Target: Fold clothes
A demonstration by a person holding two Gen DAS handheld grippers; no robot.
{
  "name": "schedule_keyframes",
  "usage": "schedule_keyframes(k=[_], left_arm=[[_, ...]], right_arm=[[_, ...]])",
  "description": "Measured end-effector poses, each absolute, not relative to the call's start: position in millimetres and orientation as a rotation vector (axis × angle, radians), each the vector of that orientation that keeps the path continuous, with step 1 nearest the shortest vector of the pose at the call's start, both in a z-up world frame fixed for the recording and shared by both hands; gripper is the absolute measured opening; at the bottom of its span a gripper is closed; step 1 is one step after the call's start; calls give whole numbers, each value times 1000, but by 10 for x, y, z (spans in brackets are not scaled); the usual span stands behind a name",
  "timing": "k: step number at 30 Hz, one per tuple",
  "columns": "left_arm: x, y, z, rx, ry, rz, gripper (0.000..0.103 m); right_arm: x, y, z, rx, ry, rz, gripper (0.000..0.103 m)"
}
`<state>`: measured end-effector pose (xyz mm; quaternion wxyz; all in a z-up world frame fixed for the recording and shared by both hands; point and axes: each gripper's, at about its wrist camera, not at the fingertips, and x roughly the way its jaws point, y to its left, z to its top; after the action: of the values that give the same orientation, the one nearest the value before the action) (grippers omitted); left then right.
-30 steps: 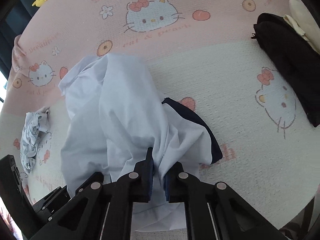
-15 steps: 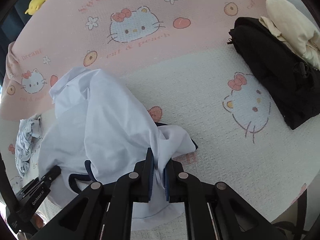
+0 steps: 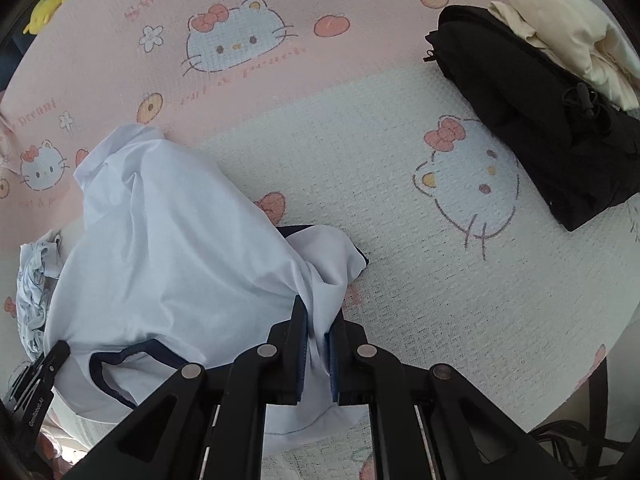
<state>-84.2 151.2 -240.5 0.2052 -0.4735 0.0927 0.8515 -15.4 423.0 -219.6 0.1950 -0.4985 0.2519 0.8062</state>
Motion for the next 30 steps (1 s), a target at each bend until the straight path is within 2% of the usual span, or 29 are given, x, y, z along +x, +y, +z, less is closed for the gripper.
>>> schedule_keyframes(k=[2, 4, 6, 8, 11, 15, 17, 19, 21, 24, 30], left_arm=[[-905, 1494, -2452, -1368, 199, 2344, 14], [-1005, 1428, -2538, -1480, 44, 2254, 15], [-1069, 1291, -2608, -1569, -163, 2164, 15], [-1101, 1151, -2642, -1613, -323, 2132, 16], [-1119, 1071, -2636, -1648, -347, 2118, 17], [-991, 1089, -2592, -1622, -256, 2141, 20], [-954, 1111, -2639, -1629, -272, 2107, 36], [-907, 1083, -2655, -1616, -332, 2095, 45], [-864, 1059, -2667, -1604, -382, 2088, 45], [-851, 1075, -2662, -1616, -334, 2140, 45], [-752, 984, -2663, -1609, -374, 2197, 45]], right_arm=[[-126, 4198, -2168, -1395, 697, 2266, 7], [-97, 4165, -2140, -1393, 687, 2271, 17], [-68, 4133, -2112, -1391, 677, 2277, 45], [-40, 4101, -2084, -1388, 668, 2283, 53], [3, 4053, -2042, -1385, 653, 2292, 59], [79, 3958, -2045, -1393, 634, 2298, 60], [127, 3917, -2073, -1413, 658, 2302, 60], [171, 3906, -2155, -1442, 735, 2299, 60], [209, 3909, -2242, -1470, 833, 2284, 60], [264, 3928, -2323, -1473, 943, 2264, 60], [407, 4033, -2463, -1421, 1163, 2208, 60]])
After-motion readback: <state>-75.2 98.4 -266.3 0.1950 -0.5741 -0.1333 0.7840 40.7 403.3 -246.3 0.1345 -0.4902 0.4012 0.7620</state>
